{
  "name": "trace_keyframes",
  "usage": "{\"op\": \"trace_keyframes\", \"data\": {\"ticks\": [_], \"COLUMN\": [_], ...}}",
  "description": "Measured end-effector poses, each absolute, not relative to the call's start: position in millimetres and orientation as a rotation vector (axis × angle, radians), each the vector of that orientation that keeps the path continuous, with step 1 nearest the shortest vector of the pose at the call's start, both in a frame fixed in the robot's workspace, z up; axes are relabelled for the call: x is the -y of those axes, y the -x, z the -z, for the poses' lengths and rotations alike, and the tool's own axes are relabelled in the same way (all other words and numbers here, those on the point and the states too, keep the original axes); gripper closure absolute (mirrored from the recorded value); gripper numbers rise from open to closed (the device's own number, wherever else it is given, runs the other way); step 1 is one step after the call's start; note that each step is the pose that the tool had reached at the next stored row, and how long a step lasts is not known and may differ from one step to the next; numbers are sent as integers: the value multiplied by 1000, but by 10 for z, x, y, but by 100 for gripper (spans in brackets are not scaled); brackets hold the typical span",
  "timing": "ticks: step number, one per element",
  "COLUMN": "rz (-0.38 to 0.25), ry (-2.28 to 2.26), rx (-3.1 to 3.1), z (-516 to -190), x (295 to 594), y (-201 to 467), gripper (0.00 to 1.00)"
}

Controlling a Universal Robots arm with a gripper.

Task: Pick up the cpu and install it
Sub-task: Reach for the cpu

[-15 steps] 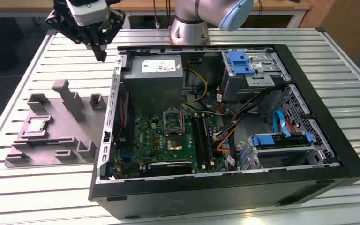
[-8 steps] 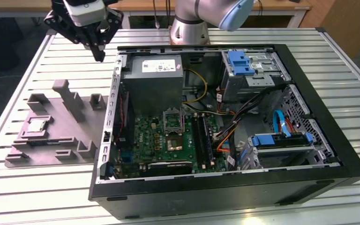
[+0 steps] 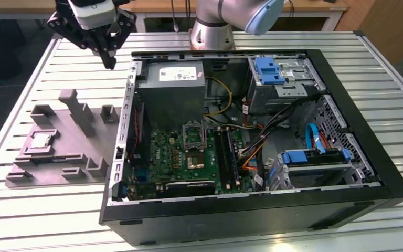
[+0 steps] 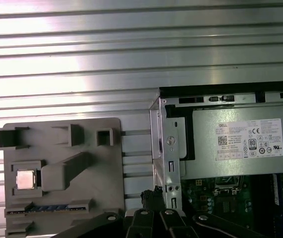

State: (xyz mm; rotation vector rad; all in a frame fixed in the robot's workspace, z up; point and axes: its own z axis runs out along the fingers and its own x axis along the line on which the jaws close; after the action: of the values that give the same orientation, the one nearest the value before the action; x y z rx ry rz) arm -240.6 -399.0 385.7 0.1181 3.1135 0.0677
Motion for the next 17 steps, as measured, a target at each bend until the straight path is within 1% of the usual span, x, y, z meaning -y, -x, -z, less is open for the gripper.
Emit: {"op": "trace_keyframes", "data": {"ticks": [17], "rz": [-68], "ry": [-118], "rx": [-3114], "z": [-3857], "x": [3990], "y": [2446], "gripper": [89]}}
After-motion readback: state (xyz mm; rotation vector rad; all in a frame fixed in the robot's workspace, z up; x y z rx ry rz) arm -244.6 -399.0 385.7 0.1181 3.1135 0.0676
